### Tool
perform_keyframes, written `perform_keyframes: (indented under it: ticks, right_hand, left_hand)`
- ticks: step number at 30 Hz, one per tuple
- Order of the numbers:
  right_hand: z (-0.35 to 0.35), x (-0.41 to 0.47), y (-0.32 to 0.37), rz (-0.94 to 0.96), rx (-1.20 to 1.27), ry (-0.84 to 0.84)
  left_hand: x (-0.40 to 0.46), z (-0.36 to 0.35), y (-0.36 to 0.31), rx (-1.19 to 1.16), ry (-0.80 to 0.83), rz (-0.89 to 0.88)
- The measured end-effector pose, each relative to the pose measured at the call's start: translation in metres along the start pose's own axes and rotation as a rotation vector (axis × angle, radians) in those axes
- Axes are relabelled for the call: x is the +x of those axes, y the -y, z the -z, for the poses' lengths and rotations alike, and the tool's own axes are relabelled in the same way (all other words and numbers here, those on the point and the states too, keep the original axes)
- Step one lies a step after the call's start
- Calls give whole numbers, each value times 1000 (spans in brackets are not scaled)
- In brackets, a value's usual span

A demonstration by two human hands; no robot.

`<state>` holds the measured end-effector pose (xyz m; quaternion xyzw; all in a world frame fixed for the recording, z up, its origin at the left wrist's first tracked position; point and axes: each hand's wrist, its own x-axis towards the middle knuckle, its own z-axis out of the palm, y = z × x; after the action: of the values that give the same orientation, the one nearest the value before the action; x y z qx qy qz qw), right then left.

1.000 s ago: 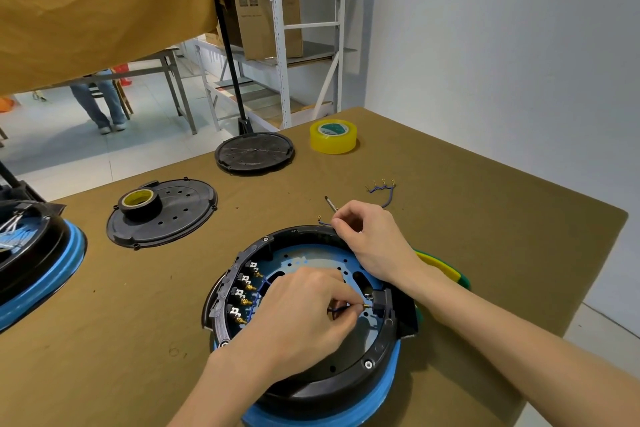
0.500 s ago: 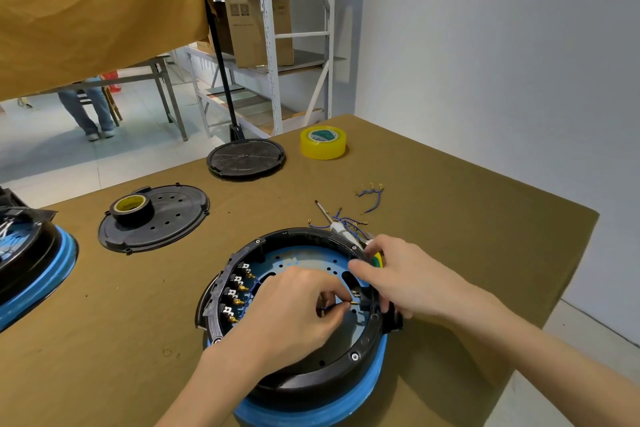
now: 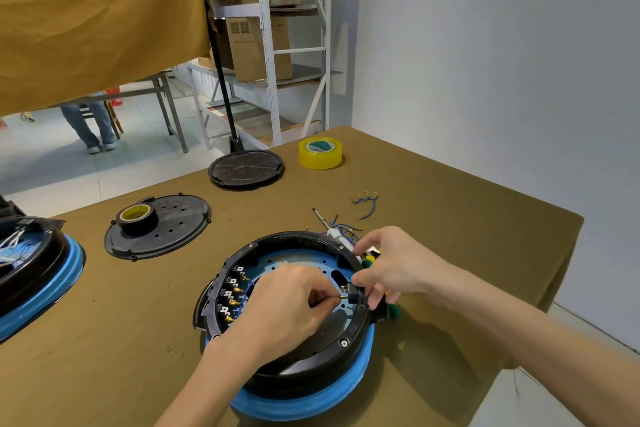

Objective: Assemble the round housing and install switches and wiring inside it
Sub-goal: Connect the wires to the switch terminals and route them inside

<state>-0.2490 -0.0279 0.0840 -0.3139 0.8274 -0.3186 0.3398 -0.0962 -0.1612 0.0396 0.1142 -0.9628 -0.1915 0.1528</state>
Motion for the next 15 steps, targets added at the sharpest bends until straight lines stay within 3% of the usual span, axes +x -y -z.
perform_keyframes:
  ticks: [15]
  right_hand:
    - [-3,14,4,50,68,44]
  left_hand:
    - [0,-1,6,-21,-50,60]
